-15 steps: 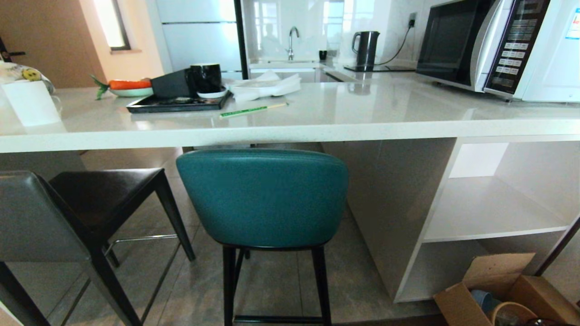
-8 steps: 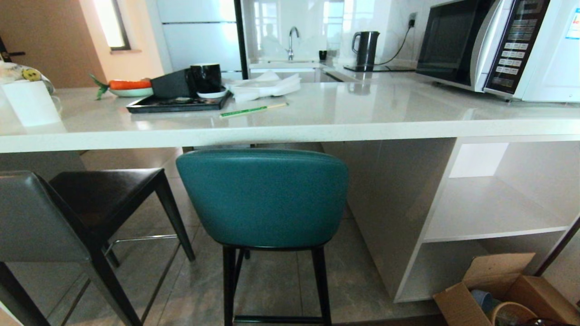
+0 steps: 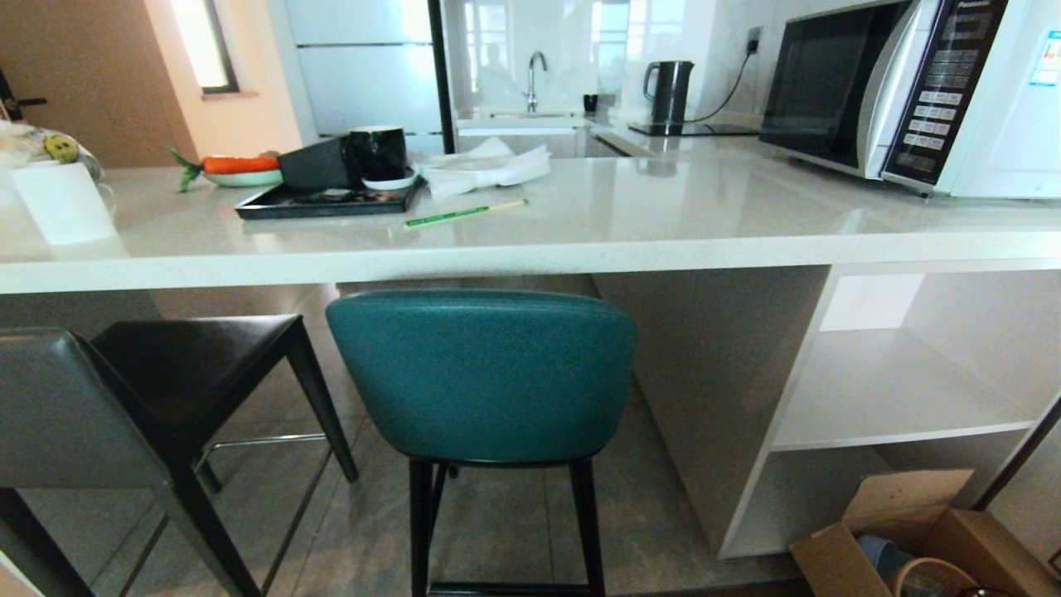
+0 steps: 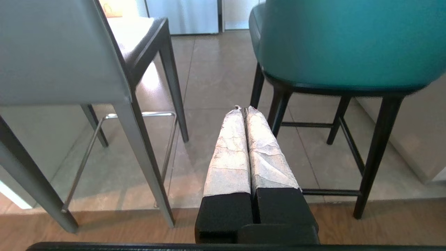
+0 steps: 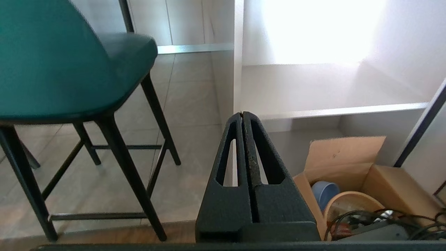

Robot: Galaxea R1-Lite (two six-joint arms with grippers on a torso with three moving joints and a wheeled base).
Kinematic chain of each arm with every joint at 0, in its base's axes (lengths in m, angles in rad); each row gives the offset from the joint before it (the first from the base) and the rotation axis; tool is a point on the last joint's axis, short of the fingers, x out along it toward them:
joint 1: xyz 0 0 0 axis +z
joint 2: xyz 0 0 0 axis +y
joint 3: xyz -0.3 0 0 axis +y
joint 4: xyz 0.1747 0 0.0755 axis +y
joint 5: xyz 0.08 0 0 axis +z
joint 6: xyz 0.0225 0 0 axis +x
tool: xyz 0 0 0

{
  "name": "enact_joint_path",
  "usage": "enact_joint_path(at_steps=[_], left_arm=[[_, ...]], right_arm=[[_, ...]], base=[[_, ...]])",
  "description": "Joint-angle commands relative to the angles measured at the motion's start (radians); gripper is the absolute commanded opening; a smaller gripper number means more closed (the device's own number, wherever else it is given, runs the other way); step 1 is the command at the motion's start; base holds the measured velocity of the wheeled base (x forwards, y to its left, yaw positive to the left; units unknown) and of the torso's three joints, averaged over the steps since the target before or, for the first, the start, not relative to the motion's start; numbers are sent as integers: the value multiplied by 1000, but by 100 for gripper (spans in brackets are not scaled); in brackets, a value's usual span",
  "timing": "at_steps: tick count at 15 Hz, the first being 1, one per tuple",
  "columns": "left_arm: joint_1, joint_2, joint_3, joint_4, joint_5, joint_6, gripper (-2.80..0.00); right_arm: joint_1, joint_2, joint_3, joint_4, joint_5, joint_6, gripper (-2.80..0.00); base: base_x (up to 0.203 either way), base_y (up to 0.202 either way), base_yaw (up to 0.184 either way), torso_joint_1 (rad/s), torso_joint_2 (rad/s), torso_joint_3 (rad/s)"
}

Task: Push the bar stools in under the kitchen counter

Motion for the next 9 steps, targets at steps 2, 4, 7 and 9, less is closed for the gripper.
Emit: enact_joint_path(at_steps=[2,4,7,9], left_arm=[[1,0,0,0,0,1,-280],[1,0,0,0,0,1,-280],[0,0,0,0,0,1,-280],[1,0,0,0,0,-1,-280]], right_arm=[[0,-2,25,-1,0,-2,-280],[-1,-2,25,-1,0,-2,-280],[0,-2,25,0,0,0,-280],[-1,-2,25,0,0,-2,-280]], base=[[0,0,0,151,-416,-274],[0,0,0,167,-438,-286],[0,0,0,189,-466,-280],[0,0,0,122,-297,-172]])
